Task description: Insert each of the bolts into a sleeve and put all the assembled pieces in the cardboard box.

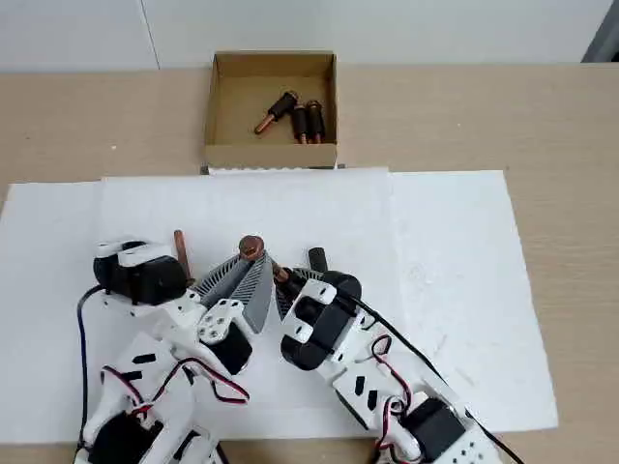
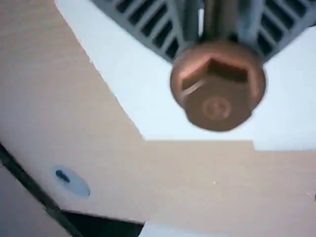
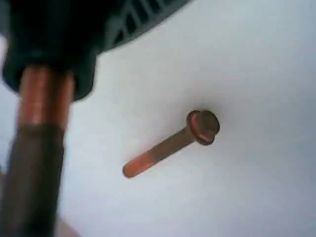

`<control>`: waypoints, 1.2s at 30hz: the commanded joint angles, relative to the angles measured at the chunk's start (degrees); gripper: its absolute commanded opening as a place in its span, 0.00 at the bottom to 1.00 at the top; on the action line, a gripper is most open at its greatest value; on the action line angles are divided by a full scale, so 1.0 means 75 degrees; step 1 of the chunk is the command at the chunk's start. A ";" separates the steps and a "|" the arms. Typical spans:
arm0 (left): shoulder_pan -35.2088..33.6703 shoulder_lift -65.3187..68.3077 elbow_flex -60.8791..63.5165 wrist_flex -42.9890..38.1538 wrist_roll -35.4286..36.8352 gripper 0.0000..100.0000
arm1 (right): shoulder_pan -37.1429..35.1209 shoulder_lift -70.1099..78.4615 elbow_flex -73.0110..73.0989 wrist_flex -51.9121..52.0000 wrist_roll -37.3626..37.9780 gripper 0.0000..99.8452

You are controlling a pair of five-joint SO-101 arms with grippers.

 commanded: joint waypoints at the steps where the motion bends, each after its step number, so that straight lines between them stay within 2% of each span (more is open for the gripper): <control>1: 0.0105 -0.0035 0.0287 0.0047 -0.0387 0.01 | -0.0041 -0.0111 -0.0340 -0.0217 0.0129 0.00; 5: 0.0105 -0.0059 0.0768 0.0316 -0.0563 0.01 | -0.0053 -0.0111 -0.0340 -0.0346 0.0586 0.00; 11: 0.0070 -0.0059 0.0944 0.0445 -0.0563 0.02 | -0.0053 -0.0111 -0.0258 -0.0545 0.0598 0.00; 16: 0.0035 -0.0059 0.0920 0.0422 -0.0574 0.17 | -0.0053 -0.0111 -0.0188 -0.0568 0.0574 0.00; 18: 0.0023 -0.0059 0.0897 0.0422 -0.0574 0.20 | -0.0053 -0.0111 -0.0188 -0.0545 0.0574 0.00; 31: -0.0012 -0.0035 -0.0018 0.0457 -0.0680 0.20 | -0.0041 -0.0111 0.0211 -0.0592 0.0574 0.00; 36: -0.0879 -0.0023 -0.0334 0.0422 -0.1196 0.17 | -0.0006 -0.0111 0.0223 -0.0592 0.0563 0.00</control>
